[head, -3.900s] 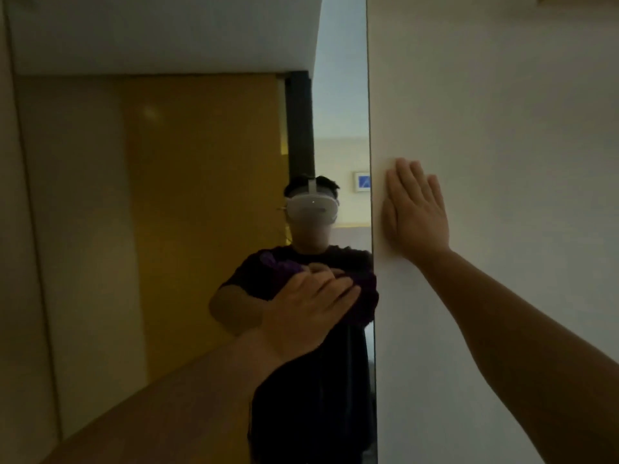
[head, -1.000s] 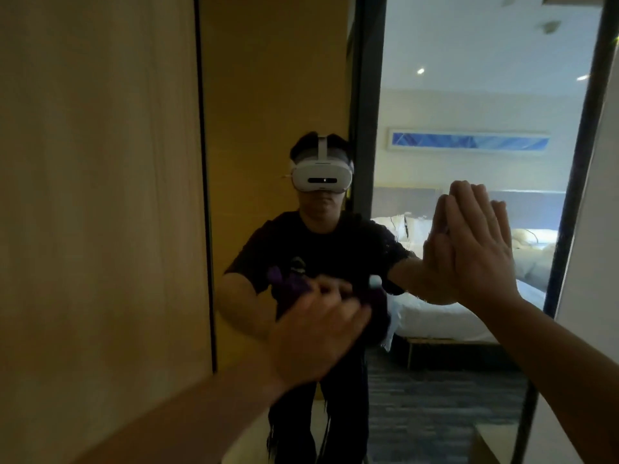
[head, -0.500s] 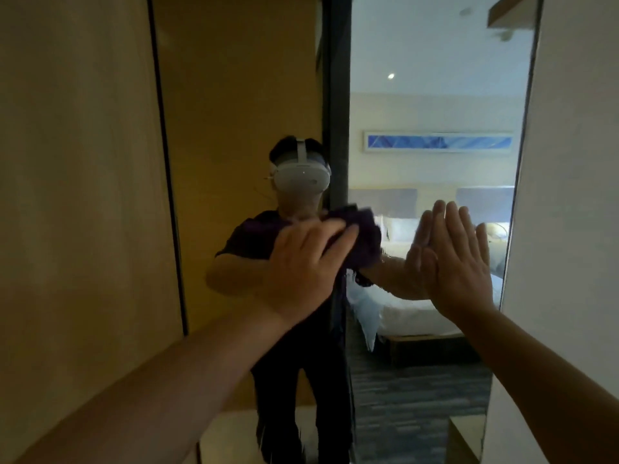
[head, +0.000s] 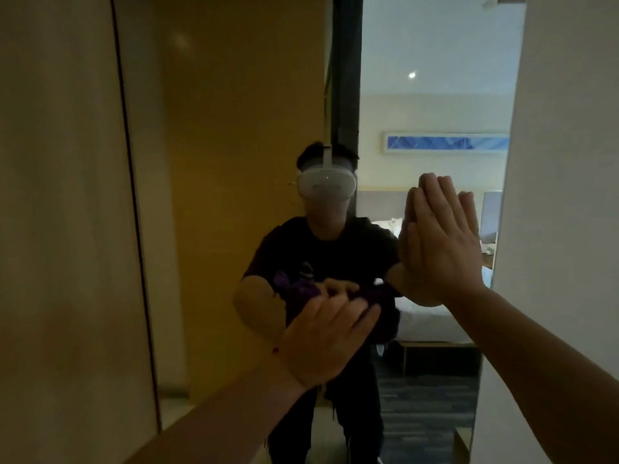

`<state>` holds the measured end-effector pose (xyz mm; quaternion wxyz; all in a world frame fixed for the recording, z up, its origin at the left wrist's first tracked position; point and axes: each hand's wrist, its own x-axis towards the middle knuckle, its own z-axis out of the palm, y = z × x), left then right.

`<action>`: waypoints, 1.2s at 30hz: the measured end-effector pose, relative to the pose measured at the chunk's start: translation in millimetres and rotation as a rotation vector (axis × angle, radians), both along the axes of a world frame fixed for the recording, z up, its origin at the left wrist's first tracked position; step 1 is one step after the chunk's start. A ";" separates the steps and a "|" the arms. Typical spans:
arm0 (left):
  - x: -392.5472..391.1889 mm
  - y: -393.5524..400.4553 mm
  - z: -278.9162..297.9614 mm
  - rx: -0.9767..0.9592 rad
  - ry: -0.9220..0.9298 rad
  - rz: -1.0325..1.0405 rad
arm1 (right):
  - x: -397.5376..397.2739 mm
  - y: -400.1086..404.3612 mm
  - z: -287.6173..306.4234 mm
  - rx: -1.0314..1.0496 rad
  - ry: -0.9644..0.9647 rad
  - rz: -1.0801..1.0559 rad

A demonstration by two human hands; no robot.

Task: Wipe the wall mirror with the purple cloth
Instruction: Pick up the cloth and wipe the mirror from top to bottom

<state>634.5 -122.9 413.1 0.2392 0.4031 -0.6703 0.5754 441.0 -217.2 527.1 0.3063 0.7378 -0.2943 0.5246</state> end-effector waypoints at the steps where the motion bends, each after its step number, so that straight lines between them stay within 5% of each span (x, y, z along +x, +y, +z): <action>1: -1.0 1.5 -21.8 0.040 -0.012 0.001 | 0.3 0.2 0.2 0.001 -0.002 -0.008; 10: -13.2 15.2 -7.2 0.048 0.104 -0.046 | -26.8 0.4 7.1 0.032 -0.037 0.116; 14: -34.1 7.7 97.5 -0.113 0.250 -0.086 | -63.9 -3.1 26.9 0.061 -0.051 0.052; 18: -63.0 -13.7 219.3 -0.222 0.210 -0.100 | -86.5 -11.5 44.8 0.098 -0.106 0.027; 22: -84.1 -42.4 268.1 -0.211 0.181 0.020 | -93.4 -34.1 45.5 0.112 -0.103 0.021; 28: -89.1 -46.8 157.3 -0.121 0.045 -0.014 | -84.7 -48.0 36.2 0.105 -0.157 0.100; 33: -89.6 -21.3 -28.9 0.345 -0.161 0.023 | -86.4 -45.6 35.6 0.107 -0.166 0.114; 36: -82.6 -18.8 -63.3 0.413 -0.109 -0.018 | -87.5 -42.9 37.8 0.118 -0.144 0.098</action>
